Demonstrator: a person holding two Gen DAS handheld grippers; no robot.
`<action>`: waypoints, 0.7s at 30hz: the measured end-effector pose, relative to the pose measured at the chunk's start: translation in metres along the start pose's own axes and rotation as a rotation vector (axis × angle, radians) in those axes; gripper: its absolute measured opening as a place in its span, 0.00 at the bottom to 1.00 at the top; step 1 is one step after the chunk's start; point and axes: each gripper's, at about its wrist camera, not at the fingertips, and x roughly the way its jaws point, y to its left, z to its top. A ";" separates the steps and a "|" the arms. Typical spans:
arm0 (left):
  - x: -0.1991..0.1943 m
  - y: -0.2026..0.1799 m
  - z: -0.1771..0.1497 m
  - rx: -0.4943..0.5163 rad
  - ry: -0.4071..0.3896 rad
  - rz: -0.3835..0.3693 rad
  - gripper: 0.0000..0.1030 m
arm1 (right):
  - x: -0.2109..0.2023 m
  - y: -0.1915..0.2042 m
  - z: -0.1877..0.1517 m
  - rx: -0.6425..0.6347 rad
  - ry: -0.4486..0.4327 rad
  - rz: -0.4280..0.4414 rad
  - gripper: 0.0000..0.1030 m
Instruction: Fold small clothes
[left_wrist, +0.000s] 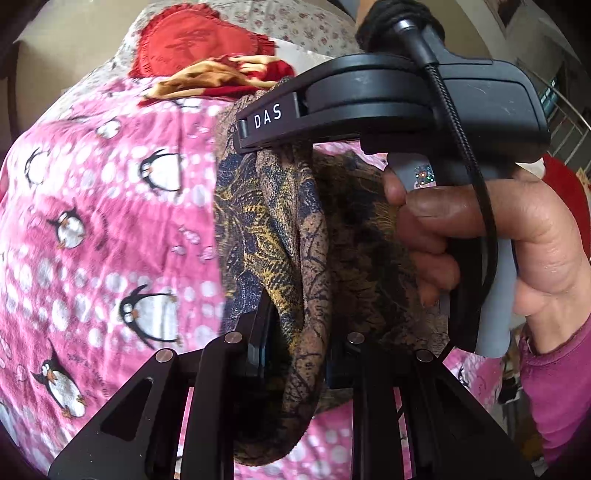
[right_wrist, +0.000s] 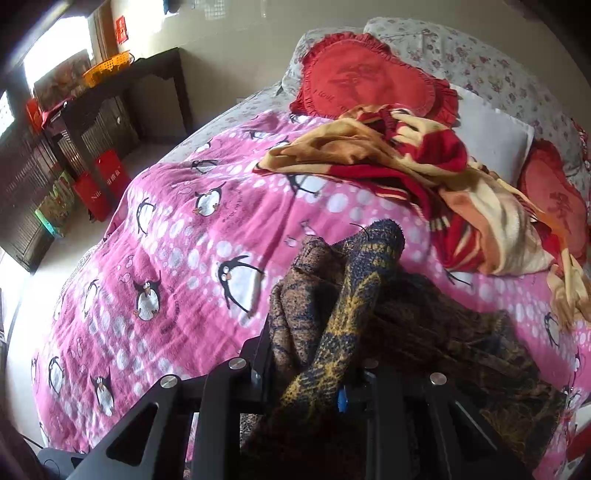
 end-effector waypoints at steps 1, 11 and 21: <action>0.002 -0.007 0.003 0.013 0.003 0.000 0.19 | -0.006 -0.008 -0.003 0.006 -0.006 0.002 0.22; 0.019 -0.073 0.021 0.127 0.033 -0.065 0.18 | -0.057 -0.079 -0.034 0.049 -0.053 -0.029 0.22; 0.069 -0.152 0.040 0.240 0.103 -0.159 0.18 | -0.096 -0.168 -0.072 0.131 -0.081 -0.097 0.21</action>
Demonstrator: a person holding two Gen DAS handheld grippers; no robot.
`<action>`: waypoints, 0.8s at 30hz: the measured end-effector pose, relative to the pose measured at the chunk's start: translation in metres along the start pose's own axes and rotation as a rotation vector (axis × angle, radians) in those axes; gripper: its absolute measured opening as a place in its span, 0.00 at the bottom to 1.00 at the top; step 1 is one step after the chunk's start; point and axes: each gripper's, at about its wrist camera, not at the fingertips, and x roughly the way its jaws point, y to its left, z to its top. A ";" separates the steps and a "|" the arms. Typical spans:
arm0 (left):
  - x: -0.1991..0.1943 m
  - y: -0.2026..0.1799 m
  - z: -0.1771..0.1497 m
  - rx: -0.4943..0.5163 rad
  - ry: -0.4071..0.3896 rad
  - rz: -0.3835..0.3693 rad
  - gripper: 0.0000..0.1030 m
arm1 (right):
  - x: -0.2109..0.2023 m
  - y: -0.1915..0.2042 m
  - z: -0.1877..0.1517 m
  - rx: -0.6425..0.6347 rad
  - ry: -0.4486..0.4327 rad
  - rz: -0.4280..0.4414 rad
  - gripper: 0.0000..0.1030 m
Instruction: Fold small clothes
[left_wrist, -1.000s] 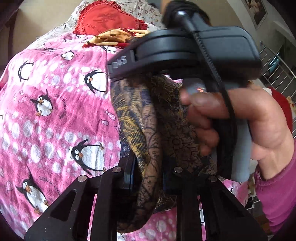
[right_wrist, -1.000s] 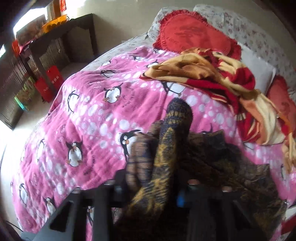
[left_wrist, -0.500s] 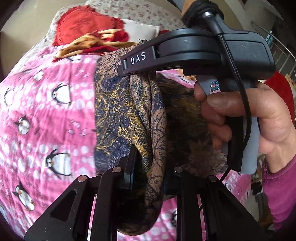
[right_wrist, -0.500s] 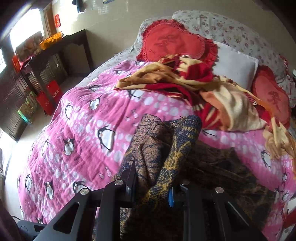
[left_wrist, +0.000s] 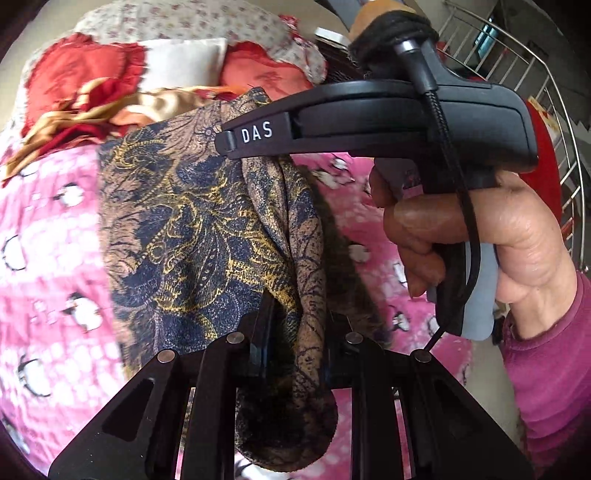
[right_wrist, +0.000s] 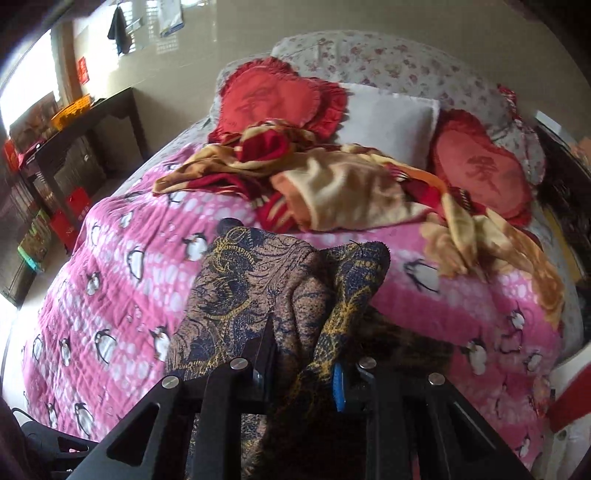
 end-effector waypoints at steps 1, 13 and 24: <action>0.007 -0.004 0.001 0.004 0.008 -0.006 0.18 | -0.001 -0.011 -0.004 0.016 -0.001 -0.006 0.21; 0.066 -0.013 0.005 -0.099 0.166 -0.140 0.42 | 0.044 -0.095 -0.055 0.216 0.040 -0.064 0.55; -0.005 0.035 -0.033 0.075 0.054 0.185 0.51 | -0.048 -0.053 -0.107 0.211 -0.091 0.019 0.56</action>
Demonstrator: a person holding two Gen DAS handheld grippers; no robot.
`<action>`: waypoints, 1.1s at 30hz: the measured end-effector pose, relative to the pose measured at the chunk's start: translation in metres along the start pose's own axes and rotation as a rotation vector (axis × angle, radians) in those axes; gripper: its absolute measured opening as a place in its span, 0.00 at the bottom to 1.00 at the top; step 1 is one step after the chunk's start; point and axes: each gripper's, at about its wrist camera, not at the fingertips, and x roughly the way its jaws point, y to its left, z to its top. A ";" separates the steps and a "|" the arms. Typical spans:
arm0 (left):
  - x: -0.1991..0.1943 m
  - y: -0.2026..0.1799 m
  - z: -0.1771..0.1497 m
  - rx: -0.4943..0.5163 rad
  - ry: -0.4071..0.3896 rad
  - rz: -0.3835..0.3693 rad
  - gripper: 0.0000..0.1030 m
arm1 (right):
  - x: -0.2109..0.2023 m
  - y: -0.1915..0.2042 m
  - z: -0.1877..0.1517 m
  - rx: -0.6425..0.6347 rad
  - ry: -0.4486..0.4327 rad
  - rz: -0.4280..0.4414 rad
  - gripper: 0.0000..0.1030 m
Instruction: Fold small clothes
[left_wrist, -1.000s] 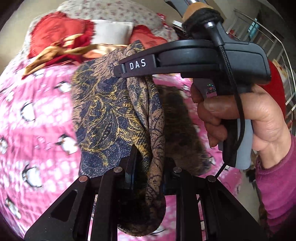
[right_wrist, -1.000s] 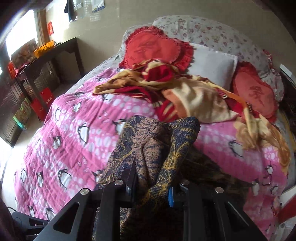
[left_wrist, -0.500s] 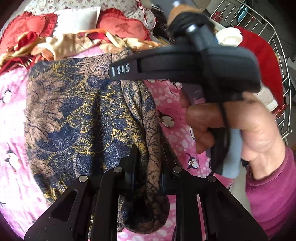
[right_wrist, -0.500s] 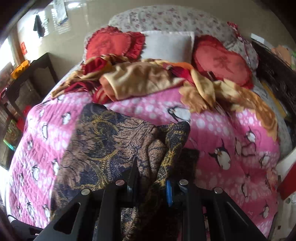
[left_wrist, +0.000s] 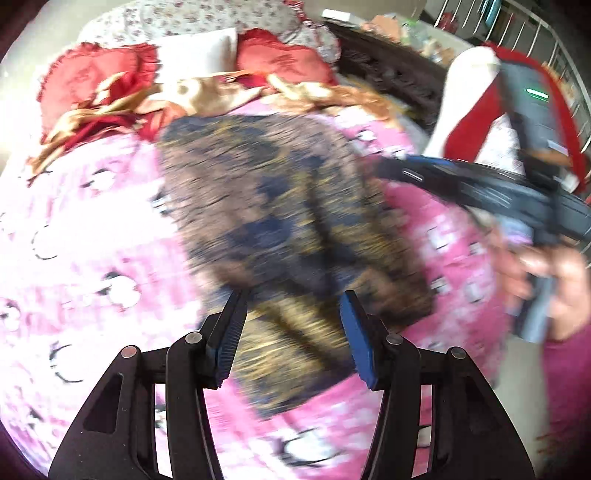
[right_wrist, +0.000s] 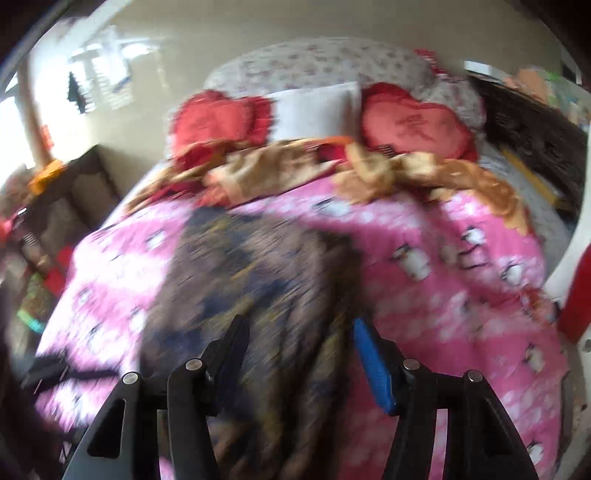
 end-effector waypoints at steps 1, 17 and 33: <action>0.004 0.005 -0.008 0.003 0.011 0.044 0.51 | 0.000 0.008 -0.011 -0.022 0.019 0.023 0.55; 0.039 0.025 -0.050 -0.074 0.122 0.052 0.51 | 0.024 -0.016 -0.014 0.127 0.006 -0.047 0.46; 0.037 0.021 -0.049 -0.071 0.127 0.041 0.51 | 0.056 -0.041 0.013 0.141 0.000 -0.113 0.02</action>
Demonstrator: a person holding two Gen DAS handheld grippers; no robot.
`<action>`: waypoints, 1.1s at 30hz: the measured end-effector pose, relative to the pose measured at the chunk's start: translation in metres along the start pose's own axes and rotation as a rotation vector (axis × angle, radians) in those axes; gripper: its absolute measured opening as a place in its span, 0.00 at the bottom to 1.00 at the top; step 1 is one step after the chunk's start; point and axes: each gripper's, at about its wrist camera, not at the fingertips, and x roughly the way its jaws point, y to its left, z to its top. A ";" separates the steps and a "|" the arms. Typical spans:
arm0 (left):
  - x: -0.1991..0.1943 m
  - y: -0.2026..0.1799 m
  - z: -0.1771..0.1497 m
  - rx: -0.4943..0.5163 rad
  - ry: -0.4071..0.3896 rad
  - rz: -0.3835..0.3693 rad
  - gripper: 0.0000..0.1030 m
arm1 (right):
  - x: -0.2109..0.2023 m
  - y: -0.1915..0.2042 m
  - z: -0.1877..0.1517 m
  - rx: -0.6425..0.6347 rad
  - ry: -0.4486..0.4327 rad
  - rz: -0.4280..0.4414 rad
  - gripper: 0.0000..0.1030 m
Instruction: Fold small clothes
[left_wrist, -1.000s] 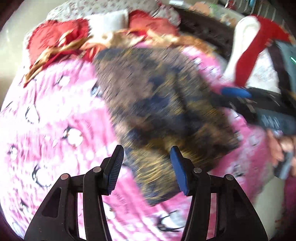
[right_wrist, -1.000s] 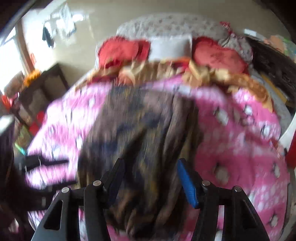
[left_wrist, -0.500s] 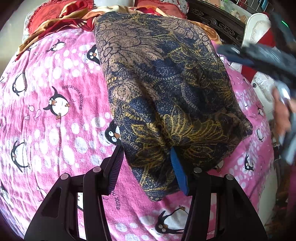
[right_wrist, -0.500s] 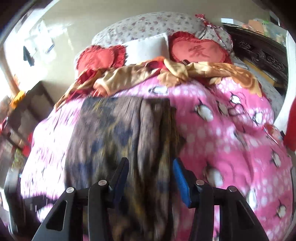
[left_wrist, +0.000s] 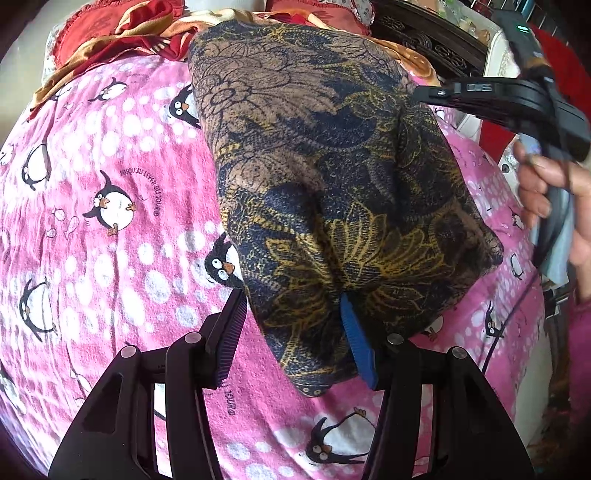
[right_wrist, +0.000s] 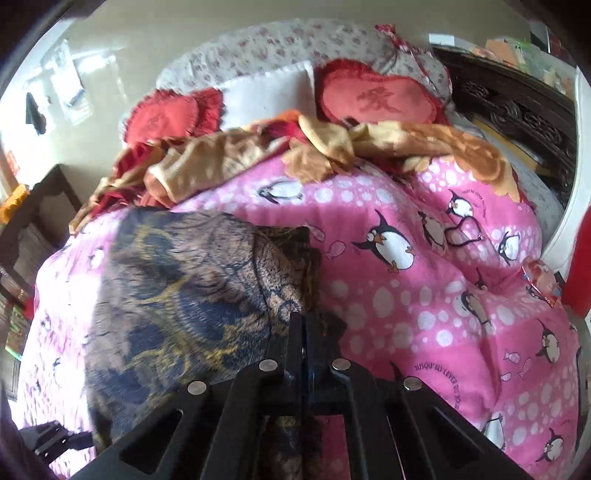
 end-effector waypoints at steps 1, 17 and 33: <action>0.000 0.000 0.000 0.000 0.001 0.002 0.51 | -0.009 0.000 -0.002 0.011 -0.002 0.022 0.05; -0.003 -0.008 -0.003 -0.016 -0.008 0.024 0.51 | -0.041 0.021 -0.091 -0.091 0.070 0.084 0.01; -0.002 -0.018 -0.004 0.005 -0.032 0.086 0.51 | -0.077 0.037 -0.104 -0.077 0.003 0.149 0.38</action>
